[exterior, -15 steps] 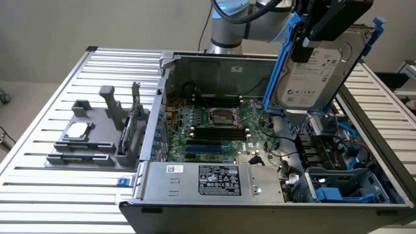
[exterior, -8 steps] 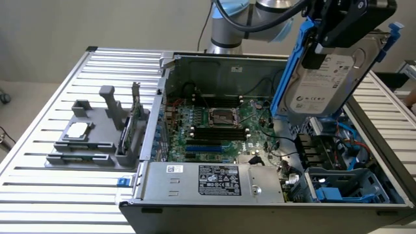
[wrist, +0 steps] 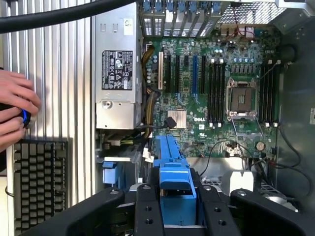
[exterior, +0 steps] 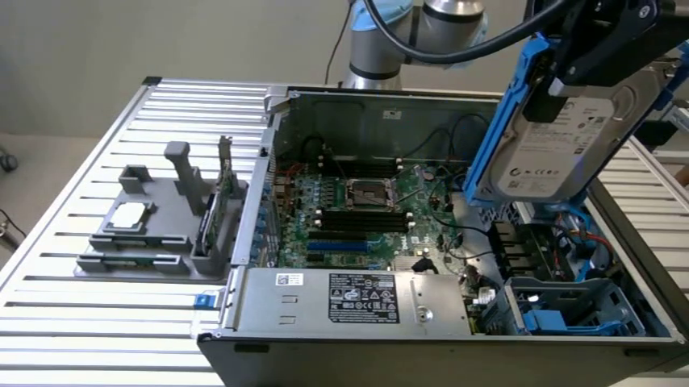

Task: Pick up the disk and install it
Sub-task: 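Pick up the disk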

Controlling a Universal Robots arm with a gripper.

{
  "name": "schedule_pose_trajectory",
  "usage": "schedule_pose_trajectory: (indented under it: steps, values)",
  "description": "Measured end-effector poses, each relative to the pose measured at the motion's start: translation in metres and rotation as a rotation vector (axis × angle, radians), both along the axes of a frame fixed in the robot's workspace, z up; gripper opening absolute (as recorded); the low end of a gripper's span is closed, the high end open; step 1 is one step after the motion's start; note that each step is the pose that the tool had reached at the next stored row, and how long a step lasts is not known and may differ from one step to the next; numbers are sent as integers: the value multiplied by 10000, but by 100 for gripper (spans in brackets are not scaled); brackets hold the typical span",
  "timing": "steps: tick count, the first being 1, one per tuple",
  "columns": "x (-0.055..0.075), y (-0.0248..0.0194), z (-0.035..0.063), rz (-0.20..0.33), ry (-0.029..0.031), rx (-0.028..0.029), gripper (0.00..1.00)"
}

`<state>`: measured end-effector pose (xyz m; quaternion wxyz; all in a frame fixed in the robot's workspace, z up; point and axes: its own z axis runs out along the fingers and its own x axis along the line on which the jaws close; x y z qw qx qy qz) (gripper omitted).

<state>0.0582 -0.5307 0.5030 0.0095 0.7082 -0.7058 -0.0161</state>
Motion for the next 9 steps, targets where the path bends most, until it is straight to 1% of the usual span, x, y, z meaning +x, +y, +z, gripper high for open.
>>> schedule_pose_trajectory:
  steps: [4,9]
  values:
    - [37,-82,3,0,-1,49,33]
    - [137,-196,4,0,0,52,33]
